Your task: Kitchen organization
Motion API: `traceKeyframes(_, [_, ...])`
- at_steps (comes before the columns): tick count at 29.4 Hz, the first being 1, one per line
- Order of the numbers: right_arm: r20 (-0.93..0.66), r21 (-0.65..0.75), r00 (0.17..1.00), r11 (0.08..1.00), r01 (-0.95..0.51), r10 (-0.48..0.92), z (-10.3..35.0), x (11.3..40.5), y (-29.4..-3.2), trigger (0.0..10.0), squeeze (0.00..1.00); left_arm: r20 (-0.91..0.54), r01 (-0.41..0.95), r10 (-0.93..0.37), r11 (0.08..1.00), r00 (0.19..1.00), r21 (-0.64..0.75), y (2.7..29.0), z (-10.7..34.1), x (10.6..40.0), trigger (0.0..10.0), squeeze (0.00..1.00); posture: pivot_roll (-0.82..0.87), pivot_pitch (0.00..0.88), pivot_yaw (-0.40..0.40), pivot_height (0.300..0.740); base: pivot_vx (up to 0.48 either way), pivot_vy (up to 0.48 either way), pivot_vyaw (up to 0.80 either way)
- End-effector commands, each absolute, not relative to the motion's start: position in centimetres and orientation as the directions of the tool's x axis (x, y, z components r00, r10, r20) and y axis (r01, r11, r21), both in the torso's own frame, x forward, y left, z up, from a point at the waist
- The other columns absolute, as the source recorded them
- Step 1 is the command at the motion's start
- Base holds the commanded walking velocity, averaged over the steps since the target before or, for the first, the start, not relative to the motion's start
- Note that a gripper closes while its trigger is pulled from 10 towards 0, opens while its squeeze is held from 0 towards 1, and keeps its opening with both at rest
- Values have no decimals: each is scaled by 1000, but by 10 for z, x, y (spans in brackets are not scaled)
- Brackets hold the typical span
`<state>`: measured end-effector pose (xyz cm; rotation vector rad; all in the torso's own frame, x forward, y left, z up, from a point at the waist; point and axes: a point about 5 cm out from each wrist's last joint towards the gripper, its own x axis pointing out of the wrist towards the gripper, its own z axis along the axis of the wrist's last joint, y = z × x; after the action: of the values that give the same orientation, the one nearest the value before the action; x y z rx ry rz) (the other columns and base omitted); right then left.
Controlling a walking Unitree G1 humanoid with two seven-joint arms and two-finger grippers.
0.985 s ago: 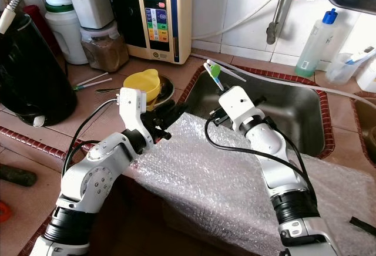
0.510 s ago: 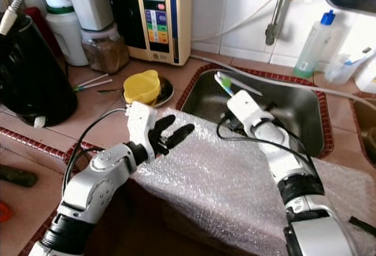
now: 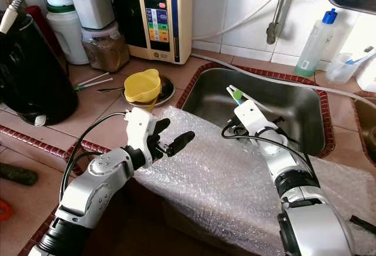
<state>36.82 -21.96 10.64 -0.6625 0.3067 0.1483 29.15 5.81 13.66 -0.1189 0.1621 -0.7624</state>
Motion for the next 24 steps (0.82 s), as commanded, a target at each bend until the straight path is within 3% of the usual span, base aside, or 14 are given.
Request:
traceKeyframes(1, [-337, -565, 941, 793, -228, 30, 108, 370, -222, 10000, 1000, -104, 693, -707, 707, 699, -143, 56, 137, 290, 10000, 1000, 40, 0, 40, 740, 0, 0, 0])
traceKeyframes(16, [-317, -557, 947, 796, -237, 60, 106, 370, -214, 10000, 1000, -115, 686, -698, 716, 707, -129, 56, 135, 289, 10000, 1000, 43, 0, 34, 740, 0, 0, 0])
traceKeyframes(19, [-268, -535, 961, 820, -203, 63, 114, 373, -213, 10000, 1000, -102, 675, -684, 730, 723, -113, 57, 138, 290, 10000, 1000, 38, 0, 32, 740, 0, 0, 0])
traceKeyframes(24, [-284, -569, 950, 775, -275, 128, 108, 367, -207, 10000, 1000, -80, 619, -633, 771, 770, -147, 60, 144, 297, 10000, 1000, 33, 0, 33, 740, 0, 0, 0])
